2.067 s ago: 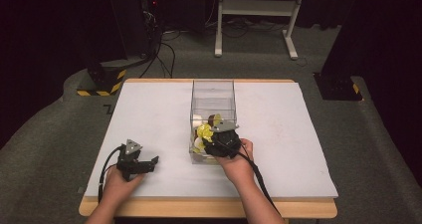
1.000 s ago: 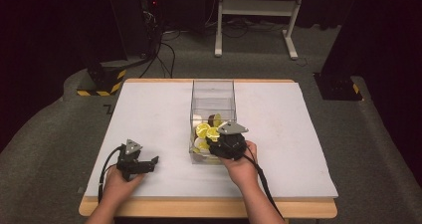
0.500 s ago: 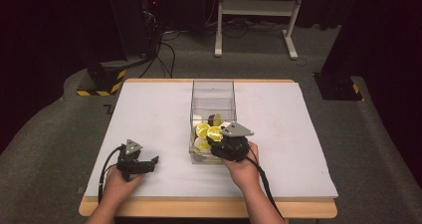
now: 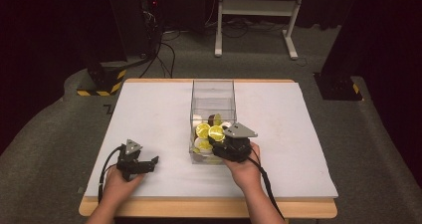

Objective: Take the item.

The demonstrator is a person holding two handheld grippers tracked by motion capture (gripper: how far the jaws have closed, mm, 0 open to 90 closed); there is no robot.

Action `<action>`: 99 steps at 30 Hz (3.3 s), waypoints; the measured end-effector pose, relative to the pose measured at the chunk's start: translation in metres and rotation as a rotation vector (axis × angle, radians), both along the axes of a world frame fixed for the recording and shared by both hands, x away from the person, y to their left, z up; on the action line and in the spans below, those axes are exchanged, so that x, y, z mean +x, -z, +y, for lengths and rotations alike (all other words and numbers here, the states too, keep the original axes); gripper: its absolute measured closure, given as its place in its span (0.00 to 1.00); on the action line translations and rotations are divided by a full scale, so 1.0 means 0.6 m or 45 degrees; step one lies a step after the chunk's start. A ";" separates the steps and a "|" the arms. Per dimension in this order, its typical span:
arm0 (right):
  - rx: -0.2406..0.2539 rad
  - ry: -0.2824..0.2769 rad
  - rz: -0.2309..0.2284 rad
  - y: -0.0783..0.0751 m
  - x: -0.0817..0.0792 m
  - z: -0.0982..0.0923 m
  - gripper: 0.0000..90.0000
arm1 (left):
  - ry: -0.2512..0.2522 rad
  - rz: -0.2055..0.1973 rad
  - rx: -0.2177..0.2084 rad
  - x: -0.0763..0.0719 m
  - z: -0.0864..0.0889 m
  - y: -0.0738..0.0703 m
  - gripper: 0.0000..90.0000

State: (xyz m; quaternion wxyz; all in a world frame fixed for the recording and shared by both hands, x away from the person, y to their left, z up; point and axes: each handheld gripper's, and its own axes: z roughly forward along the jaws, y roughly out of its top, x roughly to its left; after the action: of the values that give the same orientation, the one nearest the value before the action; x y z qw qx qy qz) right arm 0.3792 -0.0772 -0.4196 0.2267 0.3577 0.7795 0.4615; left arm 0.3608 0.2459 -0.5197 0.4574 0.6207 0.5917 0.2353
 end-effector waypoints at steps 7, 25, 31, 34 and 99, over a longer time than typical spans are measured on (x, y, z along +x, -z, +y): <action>0.004 0.000 -0.002 -0.001 -0.001 -0.004 0.42 | -0.001 -0.001 -0.002 0.000 0.000 0.000 0.16; 0.014 0.024 -0.006 -0.005 -0.003 -0.018 0.42 | -0.002 0.000 -0.004 0.000 0.000 0.000 0.16; 0.015 0.035 -0.012 -0.009 -0.004 -0.025 0.42 | -0.001 0.001 -0.003 0.000 0.000 0.000 0.16; 0.021 0.041 -0.016 -0.011 -0.005 -0.029 0.42 | -0.002 0.001 -0.005 0.000 0.000 0.000 0.16; -0.037 0.464 -0.030 0.002 0.024 -0.199 0.42 | 0.002 0.006 0.002 0.000 0.001 0.000 0.16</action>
State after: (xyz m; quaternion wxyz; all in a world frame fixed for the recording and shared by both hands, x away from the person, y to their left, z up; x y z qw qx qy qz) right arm 0.3934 -0.1967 -0.4208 0.3209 0.4841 0.7058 0.4057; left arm 0.3606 0.2462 -0.5195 0.4557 0.6222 0.5920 0.2339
